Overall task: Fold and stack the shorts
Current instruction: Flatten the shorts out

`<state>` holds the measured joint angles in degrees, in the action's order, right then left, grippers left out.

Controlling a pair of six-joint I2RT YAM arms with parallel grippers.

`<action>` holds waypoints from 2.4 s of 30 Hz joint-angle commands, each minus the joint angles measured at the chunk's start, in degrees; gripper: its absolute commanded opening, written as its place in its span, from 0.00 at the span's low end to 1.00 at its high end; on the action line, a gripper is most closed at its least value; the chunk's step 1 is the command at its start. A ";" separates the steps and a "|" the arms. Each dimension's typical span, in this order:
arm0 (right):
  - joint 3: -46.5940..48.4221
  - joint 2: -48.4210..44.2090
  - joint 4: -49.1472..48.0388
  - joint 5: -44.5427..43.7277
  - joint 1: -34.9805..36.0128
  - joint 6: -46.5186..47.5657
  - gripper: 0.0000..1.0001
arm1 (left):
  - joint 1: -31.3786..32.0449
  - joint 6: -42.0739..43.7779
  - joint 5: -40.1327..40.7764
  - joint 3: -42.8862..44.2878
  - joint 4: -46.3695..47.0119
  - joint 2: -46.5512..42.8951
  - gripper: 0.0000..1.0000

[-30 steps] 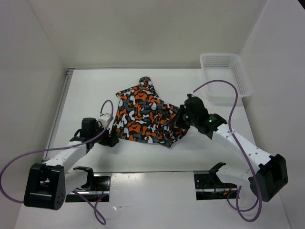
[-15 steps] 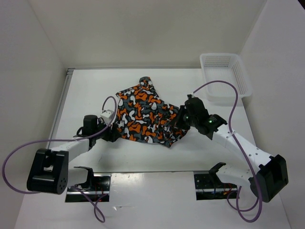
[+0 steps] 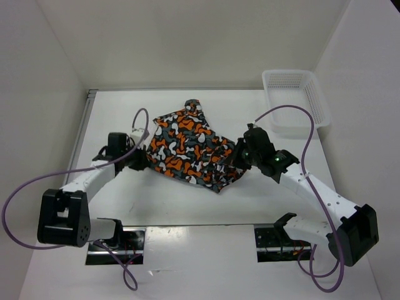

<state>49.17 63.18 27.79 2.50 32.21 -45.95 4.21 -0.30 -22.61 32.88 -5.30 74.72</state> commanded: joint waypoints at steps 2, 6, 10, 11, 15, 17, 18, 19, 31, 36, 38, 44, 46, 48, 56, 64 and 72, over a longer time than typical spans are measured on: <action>5.40 -0.87 1.30 -2.59 -1.79 3.76 0.00 | -2.36 0.30 1.00 16.57 -6.47 -3.44 0.00; 14.25 0.62 2.70 -3.12 -3.72 7.28 0.00 | -5.17 0.30 -4.53 28.97 -6.40 -4.49 0.00; 24.81 3.88 5.25 -3.04 -3.73 10.09 0.00 | -6.75 0.30 -7.61 43.46 -8.49 -4.49 0.00; 29.10 4.67 5.78 -2.51 -3.73 10.62 0.00 | -7.63 0.30 -8.41 46.45 -9.11 -4.49 0.00; 37.48 3.89 8.24 -0.49 -3.73 13.25 0.00 | -15.62 0.30 -14.82 58.58 -7.71 -5.28 0.00; 41.33 3.01 10.52 0.04 -3.73 14.57 0.00 | -20.63 0.30 -18.51 64.48 -5.52 -5.28 0.00; 42.75 1.96 11.49 0.05 -3.73 16.06 0.00 | -22.04 0.30 -19.48 66.07 -3.07 -5.28 0.00; 44.25 1.43 12.45 0.74 -3.73 16.94 0.00 | -24.05 0.30 -20.10 67.56 -2.09 -5.81 0.00; 67.89 -1.21 27.48 1.80 -3.73 21.17 0.00 | -24.60 0.30 -16.15 92.87 -6.30 -4.16 0.00; 68.79 -2.27 28.11 1.80 -3.73 20.03 0.00 | -24.60 0.30 -16.60 103.32 -11.04 -0.81 0.00; 65.81 -3.84 27.59 1.19 -3.73 18.55 0.00 | -24.60 0.30 -16.59 104.75 -12.54 -0.10 0.00; 52.54 -6.65 23.11 -1.17 -3.73 14.50 0.00 | -24.60 0.30 -18.35 99.95 -14.22 4.03 0.00; 45.17 -7.71 19.77 -3.10 -3.73 13.87 0.00 | -25.13 0.30 -18.96 92.93 -10.45 2.37 0.00; 37.89 -8.51 17.66 -4.52 -3.73 12.12 0.00 | -25.13 0.30 -19.48 82.28 -7.20 1.58 0.00; 20.46 -2.28 5.01 -6.64 -5.66 10.97 0.00 | -24.60 0.30 -20.02 61.79 -5.95 7.09 0.00; 17.70 17.38 -7.31 3.02 -15.14 11.50 0.00 | -22.93 0.30 -21.25 55.53 -4.63 17.30 0.00; 27.74 33.06 -6.87 8.82 -17.00 13.35 0.00 | -22.31 0.30 -20.20 47.72 -5.07 14.76 0.00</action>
<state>72.12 95.35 23.35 8.23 16.34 -34.37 -17.76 -1.50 -43.62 81.87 -13.76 92.84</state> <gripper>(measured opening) 0.076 0.003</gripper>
